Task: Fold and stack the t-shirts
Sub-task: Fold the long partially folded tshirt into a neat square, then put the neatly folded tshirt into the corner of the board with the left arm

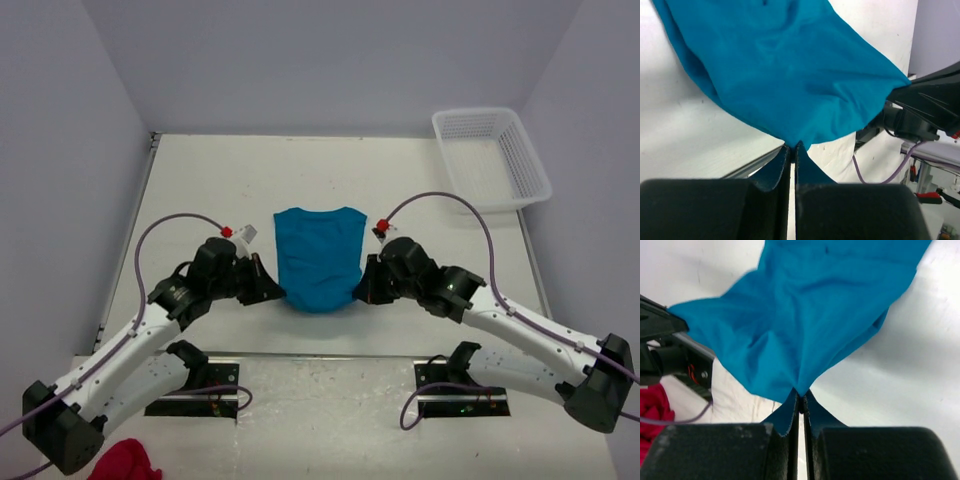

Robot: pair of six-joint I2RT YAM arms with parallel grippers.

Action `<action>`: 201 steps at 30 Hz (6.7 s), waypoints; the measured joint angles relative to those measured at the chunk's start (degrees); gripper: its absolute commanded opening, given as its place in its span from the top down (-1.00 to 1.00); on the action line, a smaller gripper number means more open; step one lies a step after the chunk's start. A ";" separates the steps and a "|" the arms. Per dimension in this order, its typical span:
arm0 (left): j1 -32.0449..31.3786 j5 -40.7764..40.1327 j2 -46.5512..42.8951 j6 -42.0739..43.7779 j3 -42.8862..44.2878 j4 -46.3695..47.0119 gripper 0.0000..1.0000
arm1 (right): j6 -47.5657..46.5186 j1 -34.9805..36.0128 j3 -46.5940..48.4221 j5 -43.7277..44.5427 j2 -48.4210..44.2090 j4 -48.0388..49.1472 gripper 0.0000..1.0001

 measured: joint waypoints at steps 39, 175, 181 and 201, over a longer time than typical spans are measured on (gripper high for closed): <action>20.72 -7.04 75.17 25.70 55.39 11.89 -0.11 | -24.44 -31.61 57.66 -7.39 65.51 -5.97 -0.30; 10.10 17.11 62.69 14.14 21.68 35.52 1.00 | -9.97 -36.57 41.70 -47.87 68.41 7.41 1.00; 10.10 16.44 62.79 14.16 17.79 36.48 1.00 | -7.37 -36.57 41.20 -47.45 70.25 8.09 1.00; 10.14 15.61 54.01 14.67 17.09 33.46 1.00 | -8.76 -35.45 37.73 -46.86 60.76 8.63 1.00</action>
